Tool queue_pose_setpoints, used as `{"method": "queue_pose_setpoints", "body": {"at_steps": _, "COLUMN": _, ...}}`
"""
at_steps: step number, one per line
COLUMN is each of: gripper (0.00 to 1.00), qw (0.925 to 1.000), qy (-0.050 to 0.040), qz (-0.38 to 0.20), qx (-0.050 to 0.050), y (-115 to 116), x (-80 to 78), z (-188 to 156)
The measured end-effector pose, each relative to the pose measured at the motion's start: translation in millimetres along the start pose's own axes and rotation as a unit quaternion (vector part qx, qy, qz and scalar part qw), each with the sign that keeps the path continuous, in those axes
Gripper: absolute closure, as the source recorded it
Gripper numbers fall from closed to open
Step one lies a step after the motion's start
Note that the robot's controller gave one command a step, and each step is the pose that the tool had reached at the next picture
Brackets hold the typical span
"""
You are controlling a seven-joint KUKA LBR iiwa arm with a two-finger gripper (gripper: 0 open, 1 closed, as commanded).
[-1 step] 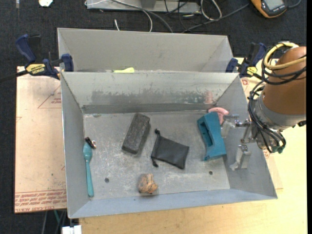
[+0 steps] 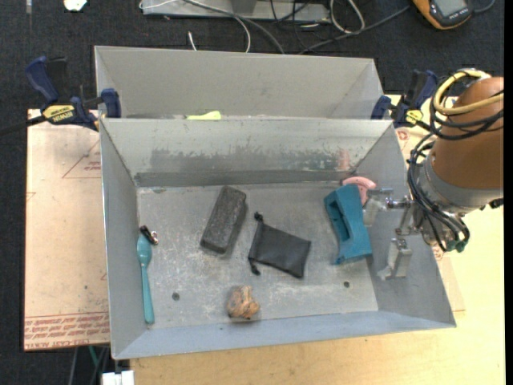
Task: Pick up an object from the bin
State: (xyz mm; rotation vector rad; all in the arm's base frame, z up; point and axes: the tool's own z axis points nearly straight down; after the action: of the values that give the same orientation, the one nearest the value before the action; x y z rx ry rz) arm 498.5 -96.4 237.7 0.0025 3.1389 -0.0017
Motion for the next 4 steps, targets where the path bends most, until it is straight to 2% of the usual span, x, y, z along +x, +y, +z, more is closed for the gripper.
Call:
{"method": "queue_pose_setpoints", "body": {"at_steps": 1, "gripper": 0.0, "qw": 0.9992, "qy": -0.0013, "qz": 0.04, "qx": -0.001, "y": 69.5, "x": 1.9, "z": 84.8}}
{"method": "queue_pose_setpoints", "body": {"at_steps": 2, "gripper": 0.0, "qw": 0.9986, "qy": -0.0036, "qz": -0.052, "qx": 0.001, "y": 86.7, "x": 0.0, "z": 116.9}}
{"method": "queue_pose_setpoints", "body": {"at_steps": 3, "gripper": 0.0, "qw": 1.0, "qy": -0.0017, "qz": -0.006, "qx": -0.001, "y": 123.2, "x": -33.4, "z": 143.8}}
{"method": "queue_pose_setpoints", "body": {"at_steps": 4, "gripper": 1.0, "qw": 0.9988, "qy": -0.0018, "qz": 0.05, "qx": -0.001, "y": 154.6, "x": -35.5, "z": 166.9}}
